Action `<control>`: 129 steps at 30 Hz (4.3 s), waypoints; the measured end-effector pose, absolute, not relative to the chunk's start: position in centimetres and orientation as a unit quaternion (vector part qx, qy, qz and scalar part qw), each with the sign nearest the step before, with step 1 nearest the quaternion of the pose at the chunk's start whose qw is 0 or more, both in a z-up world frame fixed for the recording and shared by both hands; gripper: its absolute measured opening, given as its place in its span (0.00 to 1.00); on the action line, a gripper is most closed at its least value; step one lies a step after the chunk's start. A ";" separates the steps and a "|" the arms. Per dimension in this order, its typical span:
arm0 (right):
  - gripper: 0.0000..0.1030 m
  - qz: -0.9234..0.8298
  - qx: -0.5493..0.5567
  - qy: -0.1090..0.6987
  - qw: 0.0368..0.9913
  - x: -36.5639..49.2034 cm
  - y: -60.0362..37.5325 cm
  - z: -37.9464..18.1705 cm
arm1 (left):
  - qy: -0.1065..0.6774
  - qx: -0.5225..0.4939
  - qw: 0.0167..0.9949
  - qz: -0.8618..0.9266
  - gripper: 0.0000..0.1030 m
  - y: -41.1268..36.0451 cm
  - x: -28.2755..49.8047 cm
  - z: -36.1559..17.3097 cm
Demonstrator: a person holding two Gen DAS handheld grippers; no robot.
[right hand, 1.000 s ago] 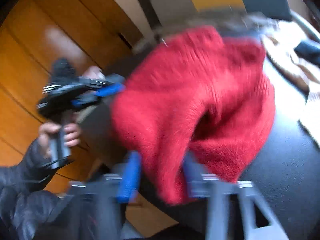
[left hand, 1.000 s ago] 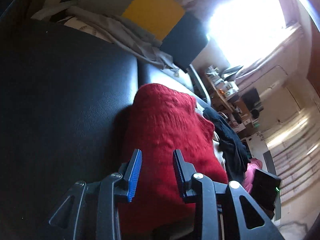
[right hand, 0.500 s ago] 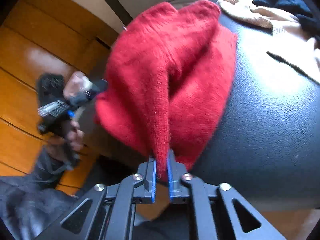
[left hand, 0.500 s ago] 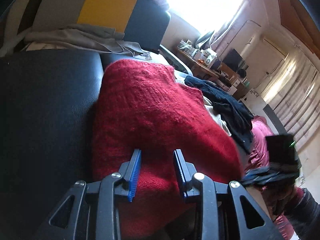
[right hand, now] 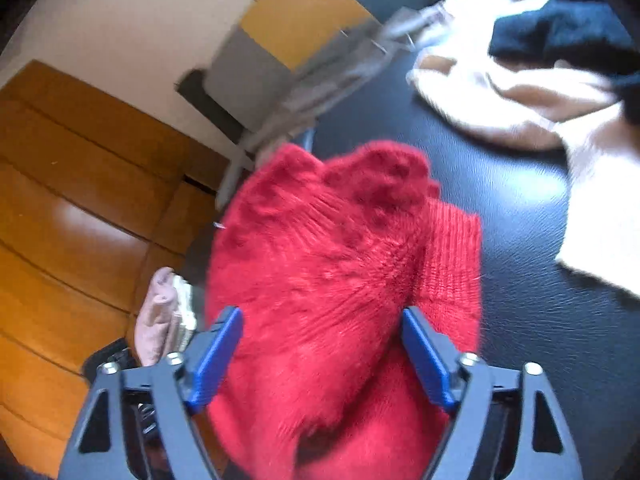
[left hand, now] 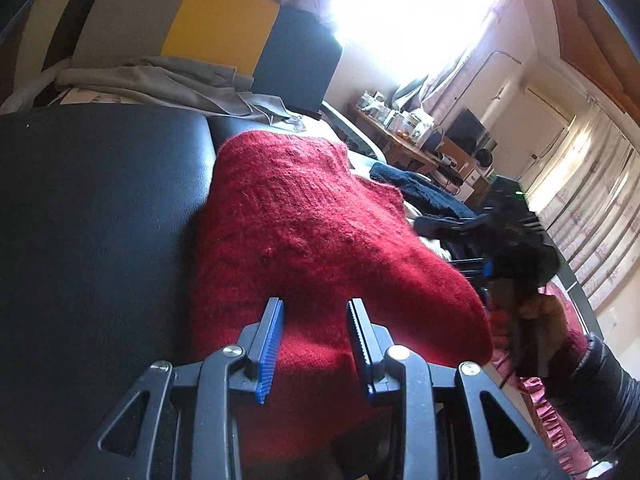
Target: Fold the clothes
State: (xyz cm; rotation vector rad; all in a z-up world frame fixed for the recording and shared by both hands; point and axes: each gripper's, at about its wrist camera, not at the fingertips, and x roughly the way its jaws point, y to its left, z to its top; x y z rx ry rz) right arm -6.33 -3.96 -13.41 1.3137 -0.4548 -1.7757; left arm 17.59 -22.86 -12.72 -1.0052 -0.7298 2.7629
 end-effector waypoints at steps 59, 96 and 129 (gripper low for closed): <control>0.30 -0.864 0.321 0.061 0.383 3.8 -1.8 -15.2 | -0.088 -0.415 0.057 0.904 0.36 -20.4 0.4 -11.8; 1.00 -0.706 0.535 -0.158 0.437 -7.1 -0.1 -15.4 | -0.351 -0.381 0.216 0.828 0.69 -29.1 6.7 -16.3; 0.50 -0.503 0.418 0.025 0.756 14.6 -41.1 -3.6 | -0.294 -0.100 -0.130 0.941 0.40 -42.1 41.1 -0.9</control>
